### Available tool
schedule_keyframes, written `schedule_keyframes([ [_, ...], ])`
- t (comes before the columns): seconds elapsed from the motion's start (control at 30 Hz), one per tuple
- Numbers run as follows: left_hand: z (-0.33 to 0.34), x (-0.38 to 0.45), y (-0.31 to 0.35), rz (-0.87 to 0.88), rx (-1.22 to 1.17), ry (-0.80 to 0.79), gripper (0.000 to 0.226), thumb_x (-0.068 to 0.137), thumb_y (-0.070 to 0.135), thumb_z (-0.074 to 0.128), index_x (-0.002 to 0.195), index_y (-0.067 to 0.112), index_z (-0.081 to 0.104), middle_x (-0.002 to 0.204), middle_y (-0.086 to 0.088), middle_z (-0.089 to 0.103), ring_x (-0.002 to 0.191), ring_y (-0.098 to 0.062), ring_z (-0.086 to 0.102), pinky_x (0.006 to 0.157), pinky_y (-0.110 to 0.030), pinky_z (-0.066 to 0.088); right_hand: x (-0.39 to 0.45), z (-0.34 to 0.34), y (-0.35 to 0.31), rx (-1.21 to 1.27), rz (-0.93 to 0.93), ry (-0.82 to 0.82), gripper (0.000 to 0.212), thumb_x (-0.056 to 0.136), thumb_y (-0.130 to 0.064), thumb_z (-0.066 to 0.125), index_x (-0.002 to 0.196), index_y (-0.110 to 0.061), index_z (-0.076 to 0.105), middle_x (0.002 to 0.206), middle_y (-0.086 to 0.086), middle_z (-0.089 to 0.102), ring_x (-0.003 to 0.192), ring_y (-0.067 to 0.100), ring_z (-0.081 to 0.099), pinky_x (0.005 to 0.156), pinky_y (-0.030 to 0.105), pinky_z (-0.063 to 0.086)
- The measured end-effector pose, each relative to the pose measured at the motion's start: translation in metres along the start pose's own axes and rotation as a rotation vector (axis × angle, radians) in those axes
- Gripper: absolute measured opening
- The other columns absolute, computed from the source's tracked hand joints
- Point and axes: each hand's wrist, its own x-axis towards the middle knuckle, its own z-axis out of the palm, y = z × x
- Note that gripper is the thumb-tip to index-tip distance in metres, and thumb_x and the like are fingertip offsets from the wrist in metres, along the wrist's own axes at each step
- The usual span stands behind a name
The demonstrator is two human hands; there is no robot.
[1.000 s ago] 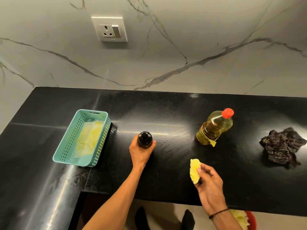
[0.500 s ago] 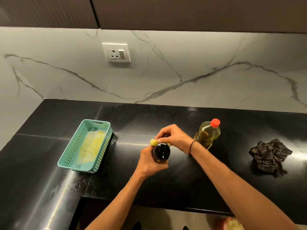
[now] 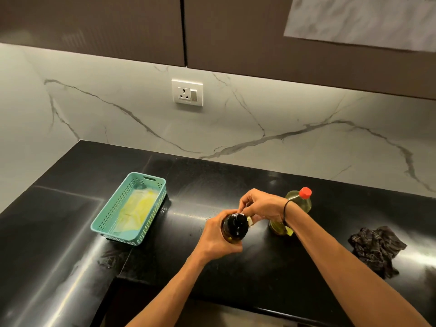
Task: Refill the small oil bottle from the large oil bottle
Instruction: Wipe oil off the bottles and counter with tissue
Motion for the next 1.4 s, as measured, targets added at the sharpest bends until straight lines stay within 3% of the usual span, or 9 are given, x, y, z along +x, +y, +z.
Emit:
schedule_keyframes([
  [0.37, -0.009, 0.004, 0.011, -0.038, 0.055, -0.152, 0.067, 0.060, 0.032, 0.089, 0.112, 0.053, 0.053, 0.097, 0.024, 0.070, 0.099, 0.006, 0.071, 0.083, -0.008, 0.056, 0.003, 0.014, -0.072, -0.766, -0.173, -0.133, 0.004, 0.087, -0.010, 0.077, 0.089, -0.012, 0.080, 0.098, 0.003, 0.075, 0.096, 0.018, 0.070, 0.087, 0.033, 0.060],
  [0.57, -0.007, 0.001, 0.023, -0.179, 0.211, -0.111, 0.067, 0.064, 0.027, 0.093, 0.121, 0.013, 0.061, 0.100, 0.008, 0.063, 0.095, -0.009, 0.061, 0.078, -0.017, 0.053, -0.020, 0.065, -0.099, -1.292, -0.233, -0.019, 0.015, 0.088, -0.003, 0.064, 0.078, -0.011, 0.058, 0.081, 0.007, 0.052, 0.074, 0.032, 0.061, 0.061, 0.043, 0.052],
  [0.7, -0.002, 0.002, 0.080, -0.417, 0.291, -0.026, 0.025, 0.088, 0.012, 0.077, 0.068, 0.016, 0.062, 0.069, -0.001, 0.047, 0.060, -0.021, 0.036, 0.061, -0.036, 0.032, -0.029, 0.109, -0.081, -1.587, -0.347, 0.109, 0.010, 0.094, -0.009, 0.064, 0.101, -0.015, 0.069, 0.101, 0.008, 0.066, 0.100, 0.031, 0.063, 0.082, 0.048, 0.058],
  [0.83, -0.013, -0.002, 0.025, -0.143, 0.432, 0.128, 0.029, 0.096, -0.007, 0.065, 0.124, 0.000, 0.069, 0.107, -0.011, 0.066, 0.094, -0.011, 0.050, 0.073, -0.017, 0.042, -0.012, 0.137, -0.057, -1.830, 0.180, -0.214, 0.011, 0.098, -0.024, 0.064, 0.108, -0.025, 0.067, 0.092, -0.007, 0.062, 0.097, -0.006, 0.053, 0.097, 0.014, 0.043],
  [0.87, -0.011, 0.007, 0.040, -0.269, 0.239, 0.090, 0.033, 0.098, -0.012, 0.062, 0.130, -0.007, 0.062, 0.108, -0.008, 0.066, 0.091, 0.000, 0.052, 0.077, -0.010, 0.042, -0.018, 0.137, -0.052, -1.757, 0.197, -0.171, 0.010, 0.098, -0.024, 0.064, 0.107, -0.029, 0.065, 0.089, -0.011, 0.060, 0.091, -0.009, 0.052, 0.093, 0.011, 0.042],
  [0.97, -0.028, -0.005, 0.035, -0.205, -0.126, 0.020, 0.007, 0.096, 0.012, 0.067, 0.095, 0.006, 0.063, 0.076, 0.003, 0.056, 0.066, 0.000, 0.051, 0.069, -0.040, 0.050, -0.063, 0.108, -0.049, -1.804, -0.580, 0.155, 0.014, 0.098, -0.024, 0.060, 0.101, -0.029, 0.073, 0.100, -0.010, 0.069, 0.094, 0.008, 0.064, 0.086, 0.027, 0.052],
  [1.03, -0.027, -0.001, 0.035, -0.105, -0.135, 0.052, 0.026, 0.085, 0.028, 0.070, 0.093, 0.006, 0.059, 0.075, 0.000, 0.058, 0.068, -0.009, 0.050, 0.067, -0.052, 0.049, -0.083, 0.086, -0.036, -1.776, -0.889, 0.292, 0.014, 0.096, -0.019, 0.061, 0.094, -0.021, 0.074, 0.102, -0.002, 0.070, 0.095, 0.017, 0.065, 0.083, 0.031, 0.054],
  [1.27, -0.038, -0.002, 0.038, 0.083, -0.139, 0.042, 0.054, 0.065, 0.024, 0.098, 0.107, 0.015, 0.066, 0.092, -0.002, 0.072, 0.080, -0.017, 0.069, 0.074, -0.036, 0.060, -0.086, 0.044, 0.008, -1.657, -1.275, 0.427, 0.017, 0.104, -0.015, 0.058, 0.114, -0.015, 0.072, 0.126, 0.007, 0.068, 0.115, 0.021, 0.065, 0.100, 0.033, 0.055],
  [1.4, -0.046, -0.004, 0.042, 0.080, -0.142, 0.080, 0.055, 0.065, 0.012, 0.095, 0.110, 0.023, 0.066, 0.097, 0.003, 0.073, 0.088, -0.019, 0.073, 0.078, -0.032, 0.061, -0.082, 0.049, 0.029, -1.451, -1.223, 0.622, 0.017, 0.101, -0.014, 0.064, 0.112, -0.011, 0.075, 0.120, 0.007, 0.070, 0.106, 0.021, 0.067, 0.088, 0.032, 0.059],
])
